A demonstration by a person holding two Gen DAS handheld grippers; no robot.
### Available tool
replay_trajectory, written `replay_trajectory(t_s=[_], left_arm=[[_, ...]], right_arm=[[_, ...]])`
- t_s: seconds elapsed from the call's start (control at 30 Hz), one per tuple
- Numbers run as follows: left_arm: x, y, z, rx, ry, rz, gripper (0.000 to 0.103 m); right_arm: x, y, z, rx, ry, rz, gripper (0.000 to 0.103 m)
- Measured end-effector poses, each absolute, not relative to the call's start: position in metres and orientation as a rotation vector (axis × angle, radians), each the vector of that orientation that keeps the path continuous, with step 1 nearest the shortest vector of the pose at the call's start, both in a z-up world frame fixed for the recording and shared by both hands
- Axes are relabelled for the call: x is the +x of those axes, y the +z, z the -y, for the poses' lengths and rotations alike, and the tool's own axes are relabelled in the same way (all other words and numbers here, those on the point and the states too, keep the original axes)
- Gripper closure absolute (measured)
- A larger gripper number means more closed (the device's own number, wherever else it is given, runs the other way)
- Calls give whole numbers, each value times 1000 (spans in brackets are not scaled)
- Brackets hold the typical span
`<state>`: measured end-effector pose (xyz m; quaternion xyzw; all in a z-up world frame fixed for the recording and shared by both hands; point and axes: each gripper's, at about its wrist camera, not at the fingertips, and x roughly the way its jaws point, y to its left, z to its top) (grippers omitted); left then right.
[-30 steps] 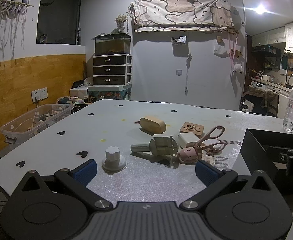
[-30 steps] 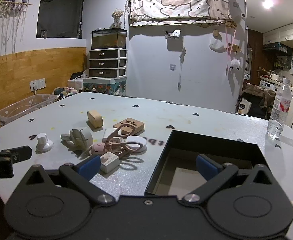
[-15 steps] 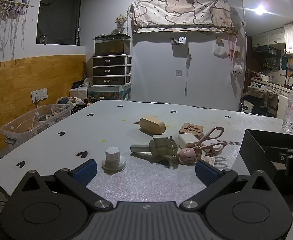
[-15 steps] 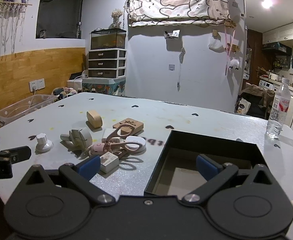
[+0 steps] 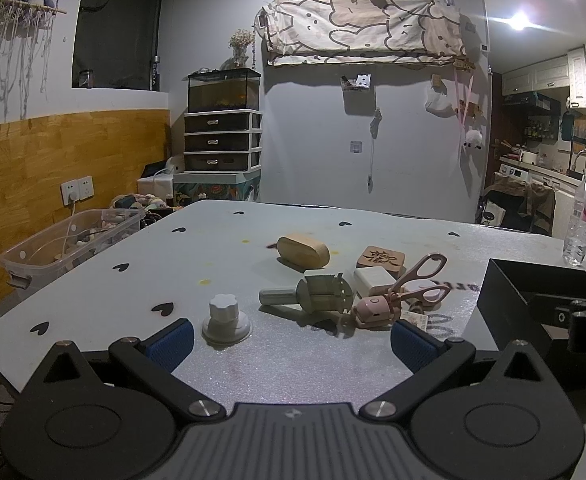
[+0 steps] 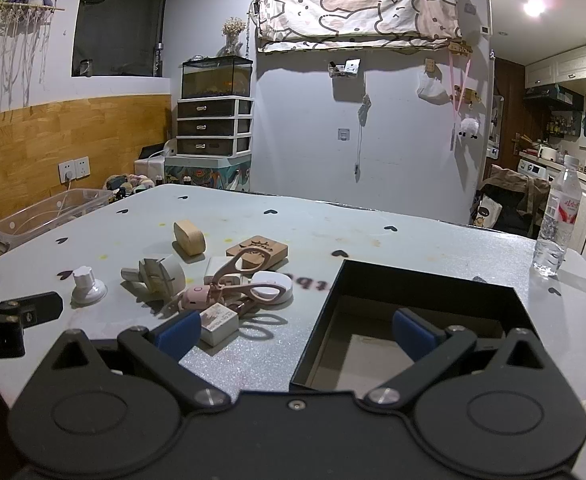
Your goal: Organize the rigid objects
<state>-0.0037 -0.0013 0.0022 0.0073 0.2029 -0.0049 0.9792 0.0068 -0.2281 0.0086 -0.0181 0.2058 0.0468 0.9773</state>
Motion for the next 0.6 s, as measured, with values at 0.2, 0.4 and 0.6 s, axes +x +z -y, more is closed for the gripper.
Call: replay_trajectory(t_s=[0.2,0.4,0.6], left_arm=[[-4,2,1,15,-9,-409,0],[-5,2,6,14,-10,-408,0],[-5,3,7,14,-10,-407,0]], right_arm=[[6,8,232,-36,93,-415,0],[6,9,232,-36,93,-415,0],[6,9,233,-36,94,-415,0]])
